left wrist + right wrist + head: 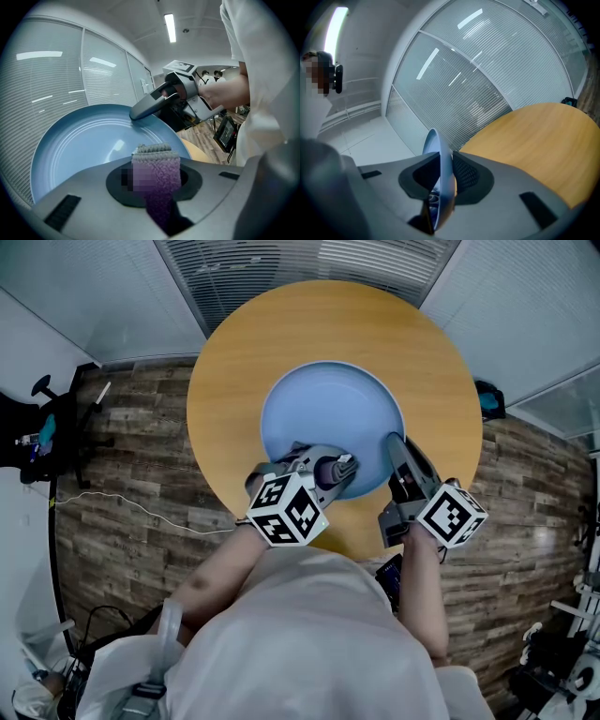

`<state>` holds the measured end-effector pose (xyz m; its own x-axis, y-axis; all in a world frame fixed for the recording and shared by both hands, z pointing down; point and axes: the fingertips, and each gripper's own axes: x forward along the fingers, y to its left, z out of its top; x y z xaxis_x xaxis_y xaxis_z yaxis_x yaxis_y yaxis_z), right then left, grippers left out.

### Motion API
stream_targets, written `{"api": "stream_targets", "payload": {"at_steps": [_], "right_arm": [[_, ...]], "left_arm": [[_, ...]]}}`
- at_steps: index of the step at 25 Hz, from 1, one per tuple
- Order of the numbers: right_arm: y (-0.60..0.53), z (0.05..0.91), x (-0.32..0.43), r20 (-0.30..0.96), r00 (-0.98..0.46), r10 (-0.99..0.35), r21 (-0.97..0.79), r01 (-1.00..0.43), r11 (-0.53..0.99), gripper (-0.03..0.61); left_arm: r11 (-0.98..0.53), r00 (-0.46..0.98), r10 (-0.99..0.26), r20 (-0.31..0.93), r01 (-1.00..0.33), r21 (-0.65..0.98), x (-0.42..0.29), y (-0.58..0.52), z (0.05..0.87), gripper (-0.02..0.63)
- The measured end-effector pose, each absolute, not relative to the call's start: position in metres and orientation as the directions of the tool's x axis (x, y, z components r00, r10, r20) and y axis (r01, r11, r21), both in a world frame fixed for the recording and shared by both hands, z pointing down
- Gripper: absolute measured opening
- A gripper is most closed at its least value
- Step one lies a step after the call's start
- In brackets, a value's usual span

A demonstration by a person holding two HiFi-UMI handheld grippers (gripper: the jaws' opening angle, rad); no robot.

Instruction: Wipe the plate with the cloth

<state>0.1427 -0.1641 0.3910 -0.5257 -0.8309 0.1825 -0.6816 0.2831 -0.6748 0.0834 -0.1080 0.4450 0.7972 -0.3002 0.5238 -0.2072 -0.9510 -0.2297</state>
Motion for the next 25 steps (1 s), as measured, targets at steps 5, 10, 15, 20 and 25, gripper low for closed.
{"api": "stream_targets", "payload": {"at_steps": [5, 10, 15, 20, 25], "right_arm": [[-0.164, 0.389, 0.147, 0.198, -0.507, -0.839, -0.656, -0.705, 0.271, 0.080], [-0.164, 0.390, 0.146, 0.201, -0.502, -0.841, -0.653, -0.708, 0.267, 0.081], [-0.166, 0.395, 0.145, 0.196, -0.510, -0.838, -0.673, -0.691, 0.263, 0.081], [-0.166, 0.395, 0.141, 0.183, -0.522, -0.833, -0.690, -0.672, 0.270, 0.081], [-0.167, 0.393, 0.139, 0.185, -0.523, -0.832, -0.688, -0.673, 0.270, 0.081]], "left_arm": [[-0.939, 0.778, -0.341, 0.527, -0.254, -0.233, 0.067, -0.118, 0.446, 0.081], [-0.934, 0.795, -0.349, 0.495, -0.335, -0.120, 0.063, -0.124, 0.445, 0.081], [-0.938, 0.808, -0.335, 0.485, -0.337, -0.086, 0.072, -0.122, 0.445, 0.081], [-0.948, 0.826, -0.306, 0.473, -0.308, -0.077, 0.085, -0.116, 0.440, 0.081], [-0.958, 0.837, -0.280, 0.470, -0.273, -0.086, 0.098, -0.112, 0.436, 0.081]]}}
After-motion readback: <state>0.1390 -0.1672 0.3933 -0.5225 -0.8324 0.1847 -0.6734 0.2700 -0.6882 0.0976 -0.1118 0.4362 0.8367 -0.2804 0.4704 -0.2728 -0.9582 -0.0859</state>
